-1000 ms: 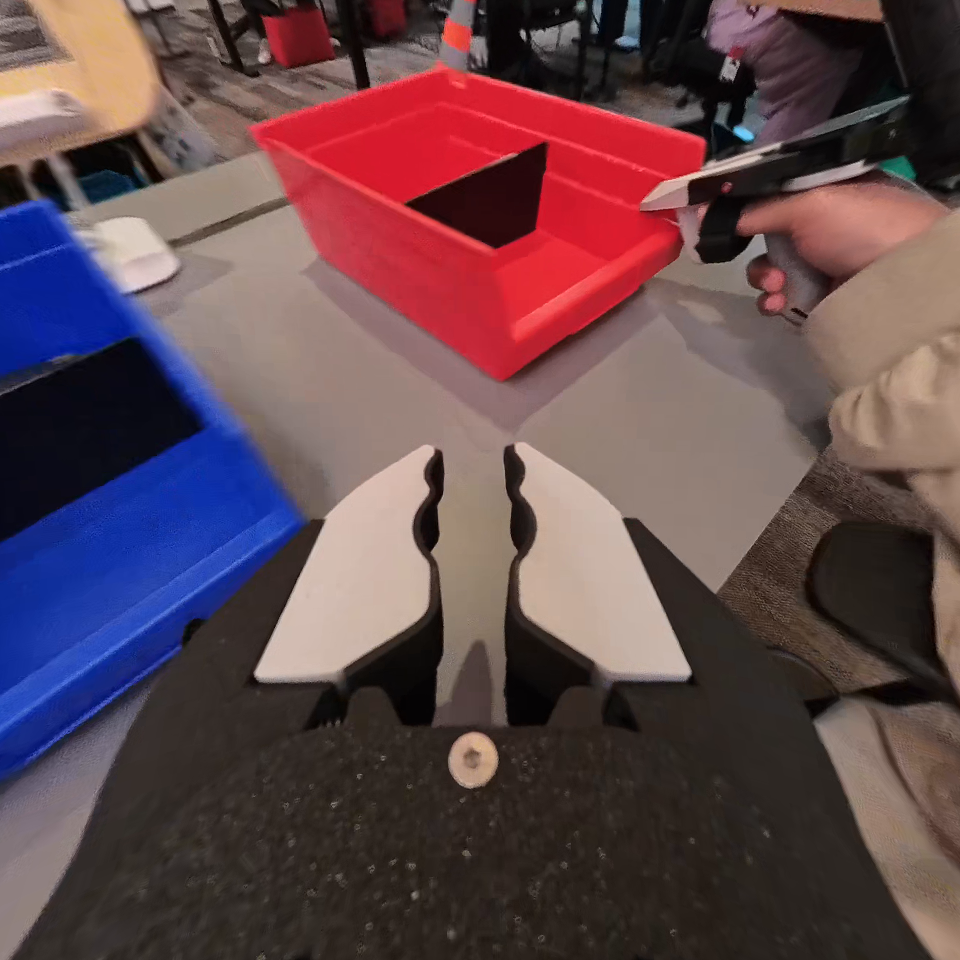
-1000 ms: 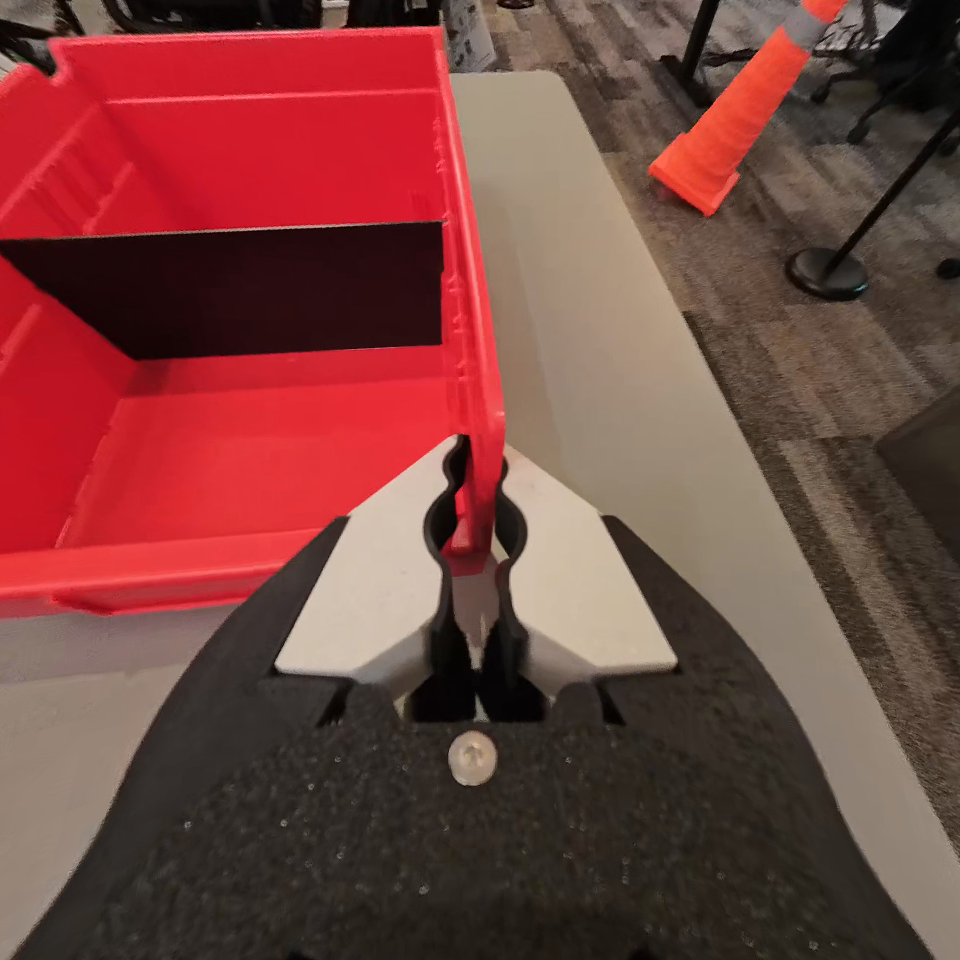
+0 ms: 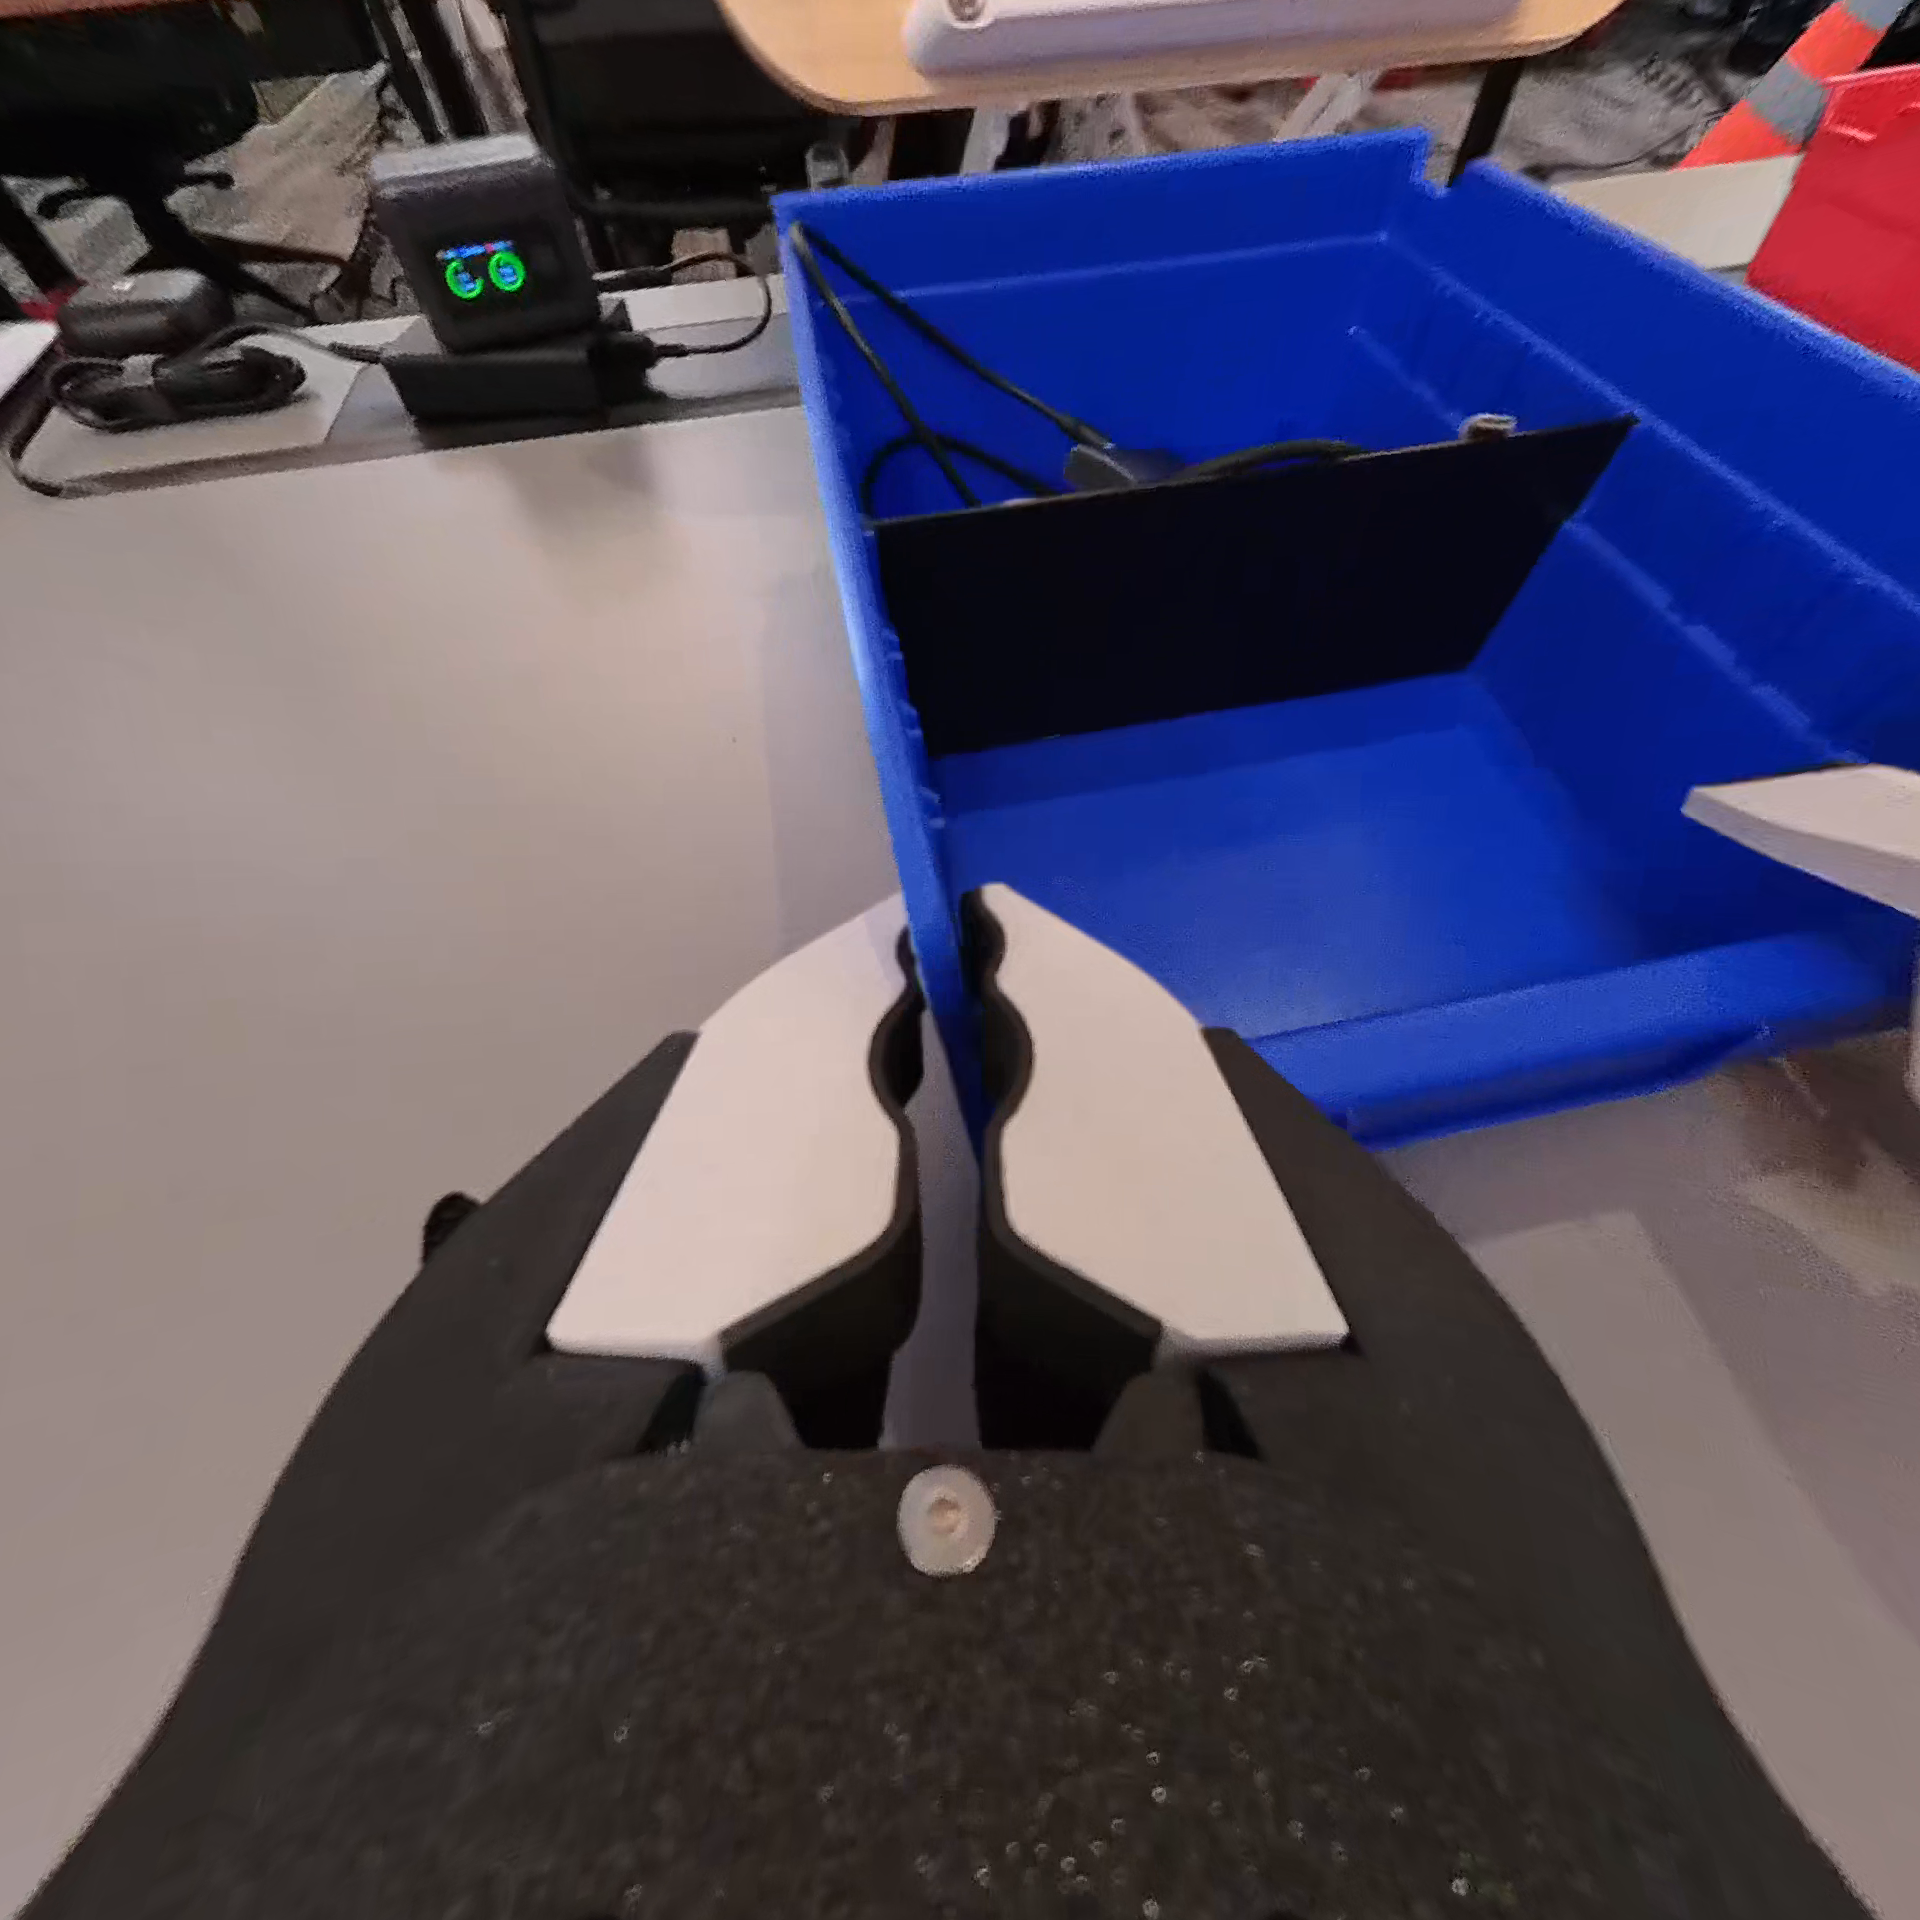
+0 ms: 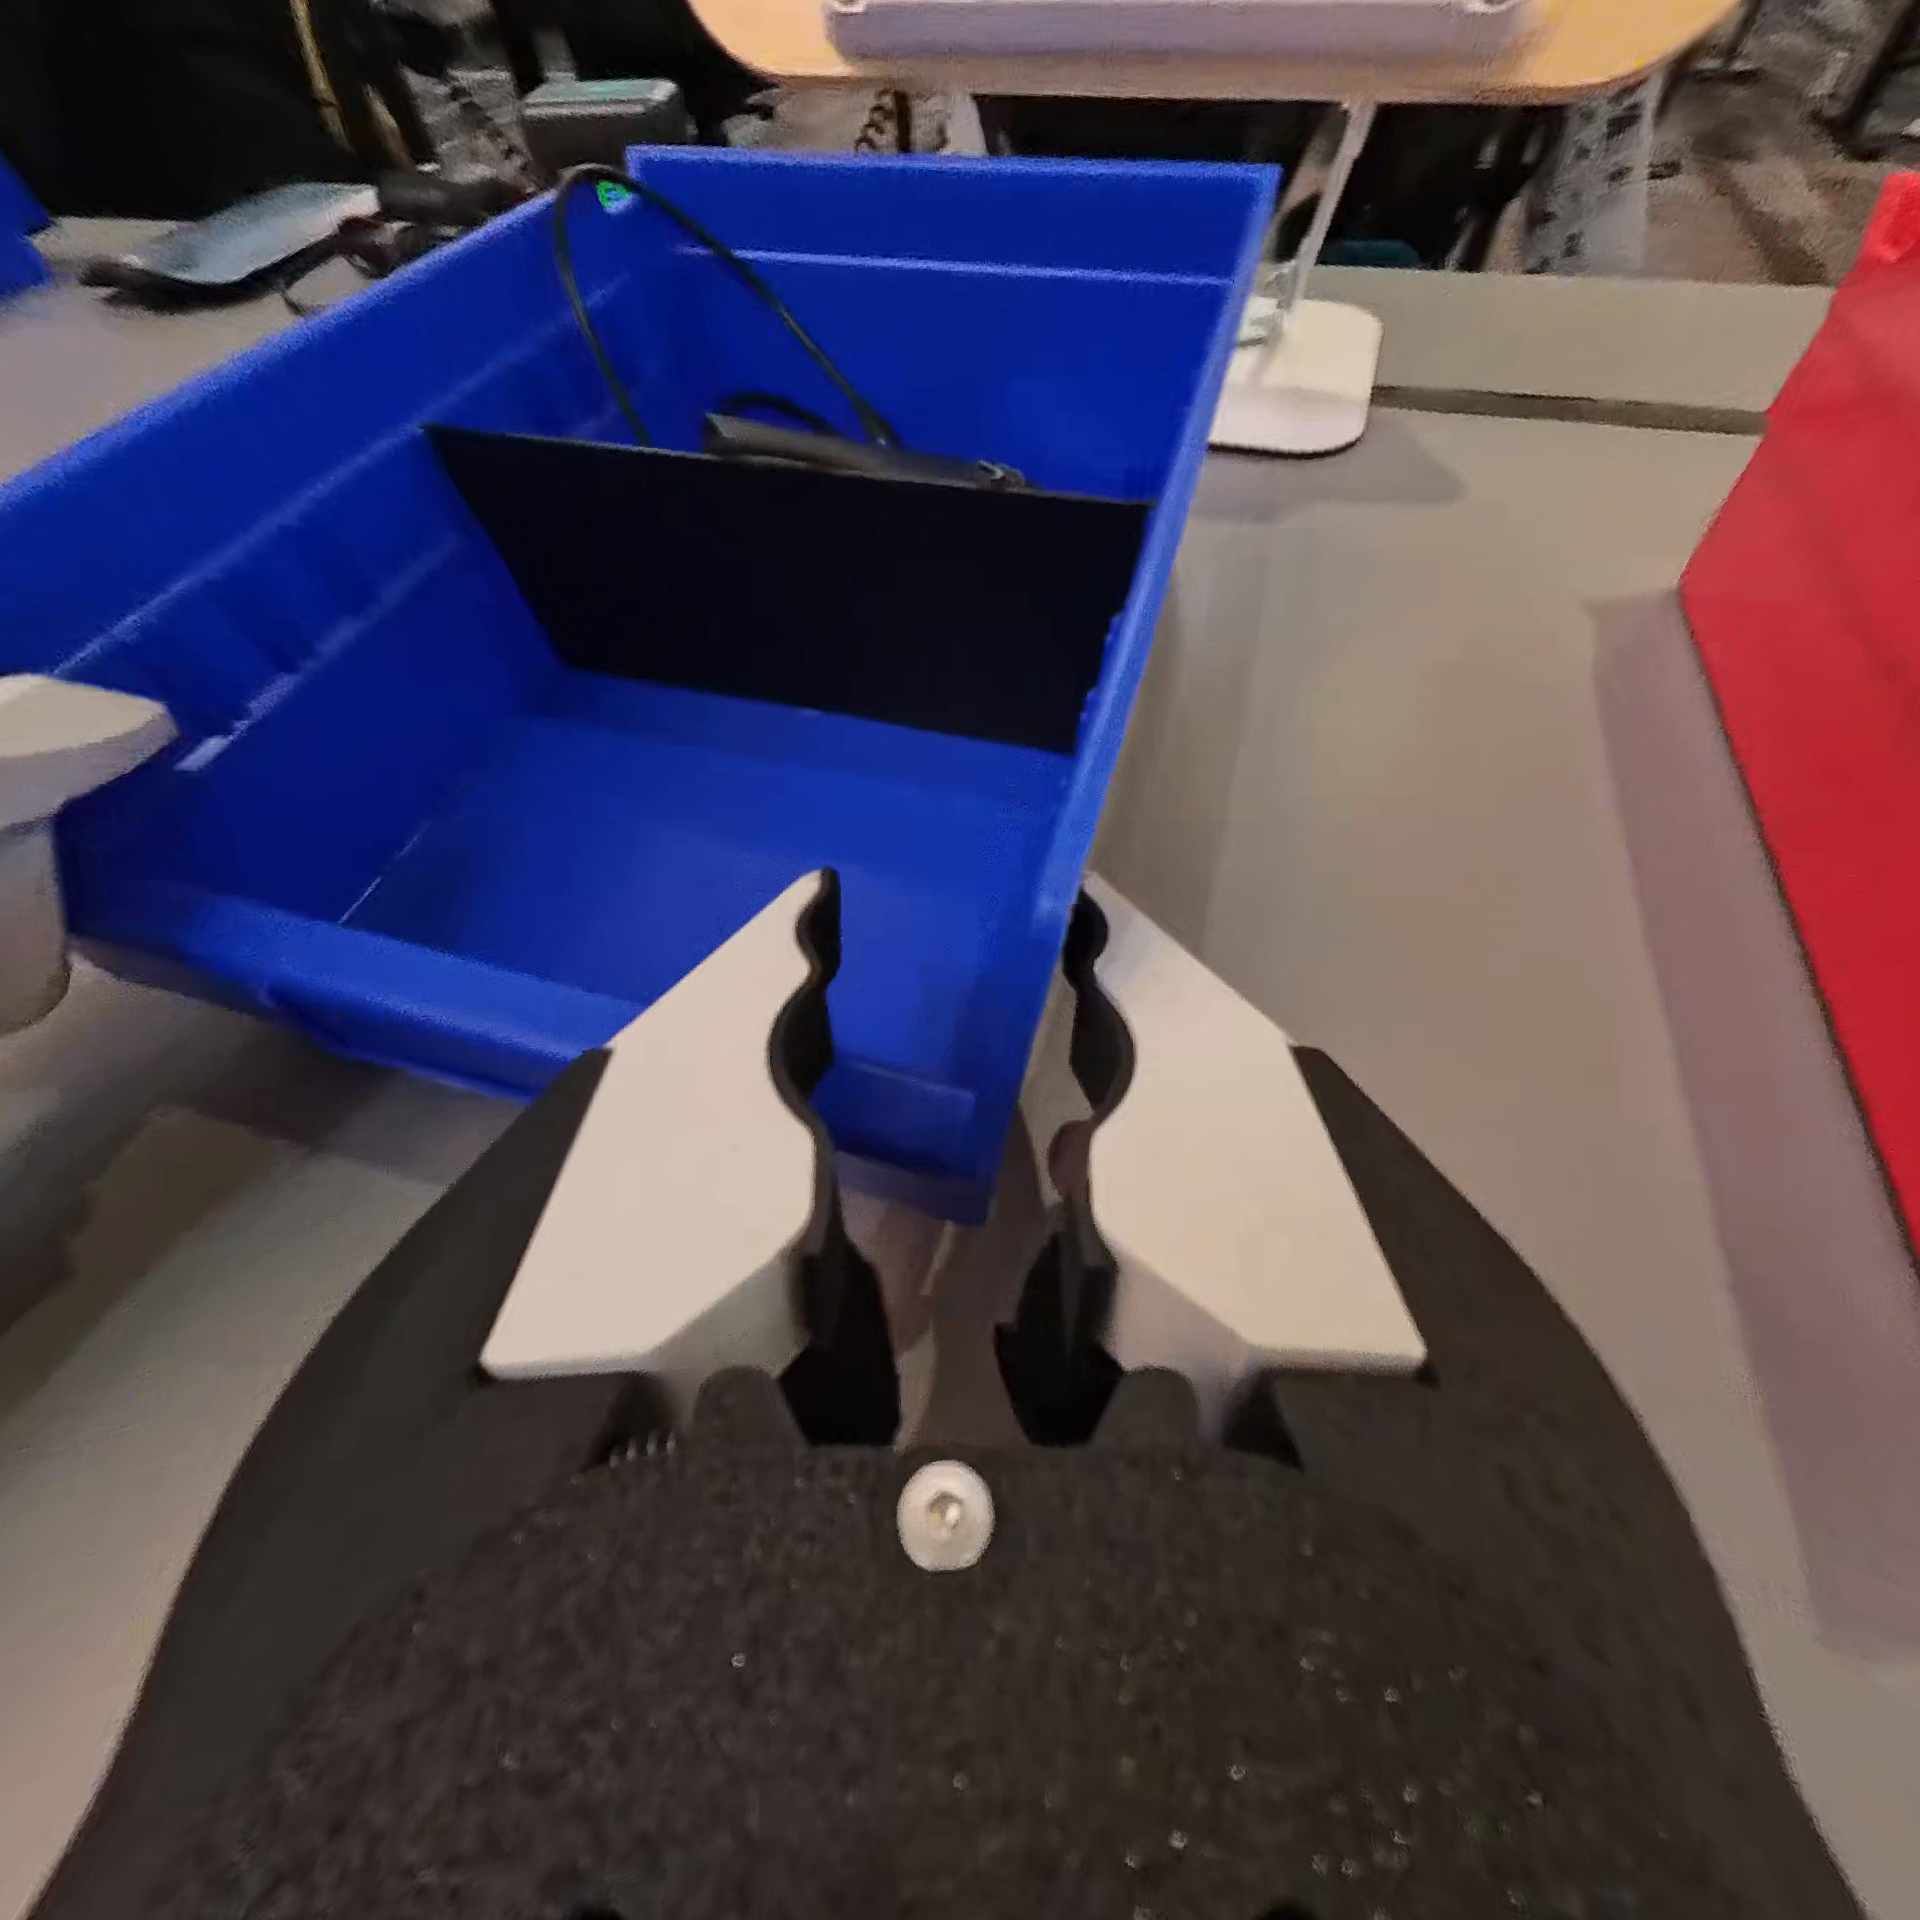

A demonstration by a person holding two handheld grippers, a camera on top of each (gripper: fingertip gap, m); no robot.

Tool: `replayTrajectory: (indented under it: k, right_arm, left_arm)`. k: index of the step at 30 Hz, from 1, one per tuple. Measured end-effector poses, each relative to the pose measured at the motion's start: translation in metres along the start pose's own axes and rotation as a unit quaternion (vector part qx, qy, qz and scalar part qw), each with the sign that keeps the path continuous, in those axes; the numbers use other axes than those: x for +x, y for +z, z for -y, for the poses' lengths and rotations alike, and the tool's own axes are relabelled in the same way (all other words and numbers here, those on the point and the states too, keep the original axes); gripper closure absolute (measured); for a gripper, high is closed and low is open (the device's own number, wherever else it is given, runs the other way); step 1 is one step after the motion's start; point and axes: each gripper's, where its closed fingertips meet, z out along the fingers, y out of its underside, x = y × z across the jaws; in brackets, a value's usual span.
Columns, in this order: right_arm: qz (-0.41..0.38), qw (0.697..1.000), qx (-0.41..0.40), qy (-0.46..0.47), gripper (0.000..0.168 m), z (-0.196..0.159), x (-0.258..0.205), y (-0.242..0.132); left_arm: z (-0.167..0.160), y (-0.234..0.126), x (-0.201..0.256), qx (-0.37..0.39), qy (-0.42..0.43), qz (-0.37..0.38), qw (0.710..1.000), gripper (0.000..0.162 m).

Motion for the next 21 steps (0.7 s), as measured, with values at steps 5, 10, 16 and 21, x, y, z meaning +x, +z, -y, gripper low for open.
replayTrajectory:
  k: [5, 10, 16, 21]
  right_arm:
    - [-0.111, 0.994, 0.002, -0.016, 0.168, 0.015, 0.001, -0.012]
    - [-0.115, 0.991, 0.06, -0.019, 0.167, 0.044, -0.06, -0.006]
    - [-0.065, 0.994, 0.083, -0.04, 0.167, 0.07, -0.165, 0.025]
    - [-0.041, 0.994, 0.053, -0.082, 0.165, 0.057, -0.21, 0.06]
  left_arm:
    - [0.005, -0.005, -0.019, -0.014, -0.013, 0.004, 1.0, 0.159]
    - [0.021, -0.029, -0.082, 0.033, -0.007, 0.041, 0.999, 0.159]
    - [0.021, -0.064, -0.187, 0.059, -0.029, 0.083, 0.994, 0.159]
    - [0.003, -0.062, -0.236, 0.049, -0.038, 0.095, 0.993, 0.159]
